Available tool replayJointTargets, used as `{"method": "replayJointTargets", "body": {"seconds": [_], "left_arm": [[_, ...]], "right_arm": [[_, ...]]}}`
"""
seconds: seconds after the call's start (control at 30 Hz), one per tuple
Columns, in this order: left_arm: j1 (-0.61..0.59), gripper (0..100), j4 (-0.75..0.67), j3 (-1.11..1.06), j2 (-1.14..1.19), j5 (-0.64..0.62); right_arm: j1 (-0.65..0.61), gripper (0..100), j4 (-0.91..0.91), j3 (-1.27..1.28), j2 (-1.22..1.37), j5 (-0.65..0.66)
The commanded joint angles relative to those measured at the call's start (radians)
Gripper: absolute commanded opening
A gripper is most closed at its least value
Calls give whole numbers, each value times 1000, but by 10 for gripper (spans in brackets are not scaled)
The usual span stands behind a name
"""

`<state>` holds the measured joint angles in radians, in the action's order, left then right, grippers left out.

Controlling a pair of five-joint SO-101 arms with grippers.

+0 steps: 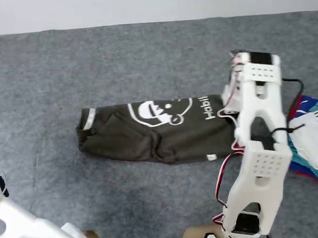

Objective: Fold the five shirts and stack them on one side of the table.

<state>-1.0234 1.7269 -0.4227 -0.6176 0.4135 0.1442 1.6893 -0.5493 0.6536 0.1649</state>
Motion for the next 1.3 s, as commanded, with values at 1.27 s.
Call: {"method": "replayJointTargets", "body": {"seconds": [1.27], "left_arm": [[8, 5, 18, -35, -25, 11]], "right_arm": [[-636, 10, -15, -43, -277, 26]]}}
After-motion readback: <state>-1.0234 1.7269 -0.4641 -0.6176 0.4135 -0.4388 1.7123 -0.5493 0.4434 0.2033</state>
